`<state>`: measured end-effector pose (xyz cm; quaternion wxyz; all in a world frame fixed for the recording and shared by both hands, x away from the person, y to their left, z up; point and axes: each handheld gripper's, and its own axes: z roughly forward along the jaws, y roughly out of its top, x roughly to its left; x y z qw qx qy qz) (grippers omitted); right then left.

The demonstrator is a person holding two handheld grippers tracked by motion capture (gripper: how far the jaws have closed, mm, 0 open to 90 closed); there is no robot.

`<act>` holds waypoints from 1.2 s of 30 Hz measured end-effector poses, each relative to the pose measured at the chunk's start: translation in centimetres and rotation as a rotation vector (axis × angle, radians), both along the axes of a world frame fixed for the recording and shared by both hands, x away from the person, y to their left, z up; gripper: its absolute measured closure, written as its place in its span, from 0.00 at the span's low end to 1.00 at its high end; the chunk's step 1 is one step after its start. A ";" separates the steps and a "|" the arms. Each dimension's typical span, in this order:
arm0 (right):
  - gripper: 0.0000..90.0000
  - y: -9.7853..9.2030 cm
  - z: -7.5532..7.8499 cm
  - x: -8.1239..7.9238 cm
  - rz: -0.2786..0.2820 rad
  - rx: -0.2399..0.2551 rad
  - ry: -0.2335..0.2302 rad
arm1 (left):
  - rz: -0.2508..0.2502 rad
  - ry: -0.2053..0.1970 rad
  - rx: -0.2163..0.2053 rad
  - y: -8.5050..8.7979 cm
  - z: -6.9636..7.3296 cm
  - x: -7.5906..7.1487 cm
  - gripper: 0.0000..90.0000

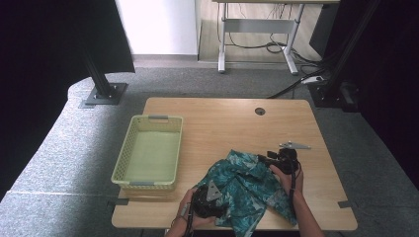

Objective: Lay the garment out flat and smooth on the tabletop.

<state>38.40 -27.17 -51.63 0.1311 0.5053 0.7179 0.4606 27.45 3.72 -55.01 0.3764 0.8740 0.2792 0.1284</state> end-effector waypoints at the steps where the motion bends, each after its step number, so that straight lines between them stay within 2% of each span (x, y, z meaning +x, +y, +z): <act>1: 0.49 -0.3 0.4 -0.5 0.008 -0.006 -0.012 | 0.000 -0.001 0.002 0.0 0.0 0.0 0.45; 4: 0.50 -1.3 1.2 -2.4 0.041 -0.024 -0.029 | 0.003 -0.001 0.004 -0.1 0.0 0.0 0.45; 7: 0.50 -2.1 1.2 -4.7 0.082 -0.045 -0.046 | 0.004 0.001 0.006 -0.1 0.1 0.0 0.45; 11: 0.50 -3.1 0.1 -7.7 0.134 -0.072 -0.047 | 0.010 0.010 0.010 -0.2 0.1 0.3 0.45; 14: 0.50 -3.4 -1.0 -9.1 0.144 -0.124 -0.039 | 0.019 0.009 0.017 -0.5 0.2 0.7 0.45; 17: 0.50 -3.2 -2.1 -9.9 0.150 -0.194 -0.021 | 0.021 0.010 0.026 -0.8 0.2 1.2 0.45; 20: 0.50 -2.7 -3.0 -10.3 0.157 -0.236 -0.008 | 0.020 0.026 0.049 -1.3 0.5 2.2 0.45; 24: 0.52 -2.2 -3.5 -10.6 0.153 -0.244 -0.020 | 0.029 0.049 0.086 -2.0 0.9 4.1 0.45; 29: 0.53 -1.3 -3.8 -11.4 0.143 -0.246 -0.007 | 0.109 0.057 0.078 -2.8 0.9 6.8 0.45; 32: 0.52 -0.6 -3.8 -12.0 0.146 -0.272 -0.014 | 0.137 0.046 0.092 -3.3 1.2 7.4 0.45; 33: 0.52 -0.4 -3.7 -12.1 0.153 -0.290 -0.017 | 0.141 0.027 0.084 -3.3 1.4 7.3 0.46; 36: 0.51 -0.1 -3.6 -12.4 0.167 -0.296 -0.021 | 0.145 -0.012 0.009 -3.0 2.6 6.2 0.47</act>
